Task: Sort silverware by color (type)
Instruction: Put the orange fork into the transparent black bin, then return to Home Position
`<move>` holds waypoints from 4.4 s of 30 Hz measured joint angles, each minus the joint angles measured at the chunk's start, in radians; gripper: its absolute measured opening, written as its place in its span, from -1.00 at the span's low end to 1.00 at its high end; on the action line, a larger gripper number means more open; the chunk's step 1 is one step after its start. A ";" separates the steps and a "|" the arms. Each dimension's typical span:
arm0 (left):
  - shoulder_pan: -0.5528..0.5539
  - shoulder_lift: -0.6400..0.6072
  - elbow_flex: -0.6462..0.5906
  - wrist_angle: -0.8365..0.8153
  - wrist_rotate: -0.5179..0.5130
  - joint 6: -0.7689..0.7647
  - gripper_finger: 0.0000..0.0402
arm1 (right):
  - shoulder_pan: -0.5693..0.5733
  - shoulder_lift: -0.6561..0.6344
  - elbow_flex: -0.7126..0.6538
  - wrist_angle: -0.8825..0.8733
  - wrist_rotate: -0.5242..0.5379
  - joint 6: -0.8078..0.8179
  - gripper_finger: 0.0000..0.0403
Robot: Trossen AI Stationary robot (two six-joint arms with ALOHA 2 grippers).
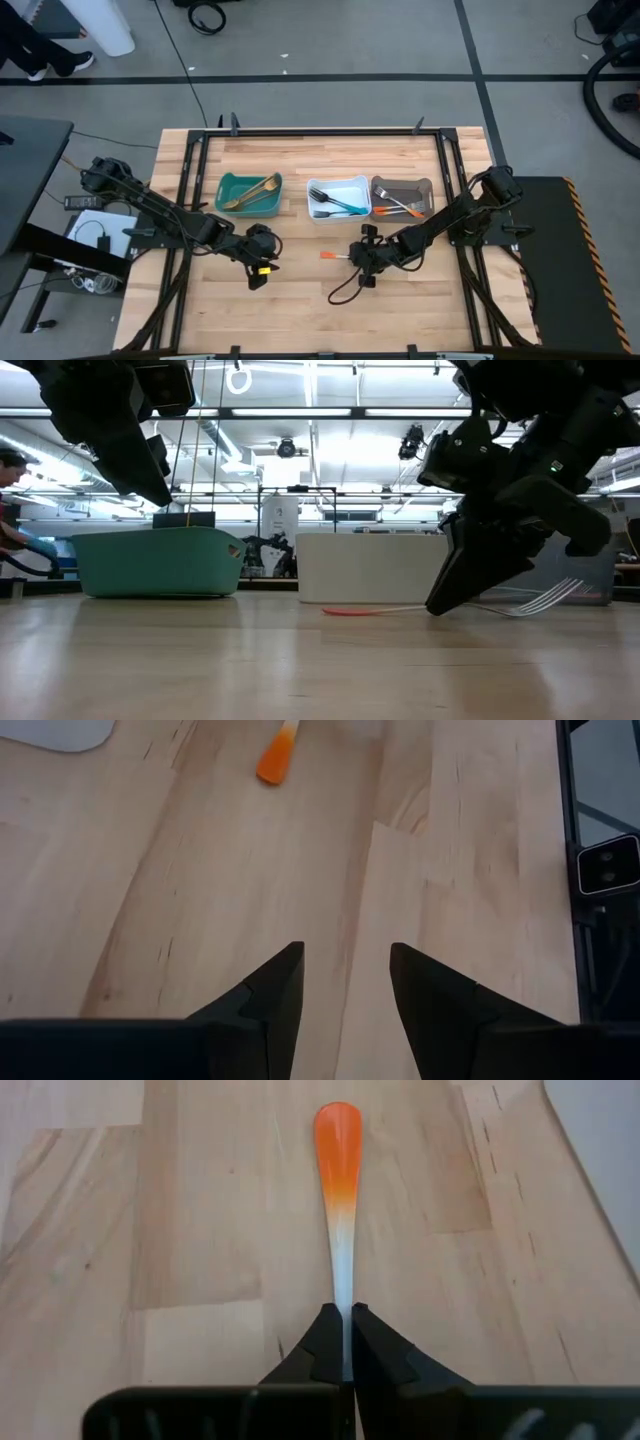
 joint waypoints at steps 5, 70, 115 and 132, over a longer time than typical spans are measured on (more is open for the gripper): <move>0.000 0.000 0.000 -0.004 0.000 0.001 -0.20 | 0.001 0.000 0.044 -0.063 0.000 -0.023 -0.94; 0.000 0.000 0.000 -0.040 0.014 0.002 -0.20 | -0.055 -0.525 -0.079 -0.925 0.524 0.317 -0.91; 0.000 0.000 0.000 -0.039 0.013 0.000 -0.20 | -0.202 -0.565 -0.234 -0.716 0.367 0.266 -0.56; 0.000 0.000 0.000 -0.034 0.038 0.003 -0.20 | -0.179 -0.603 0.087 -0.744 0.363 0.123 -0.52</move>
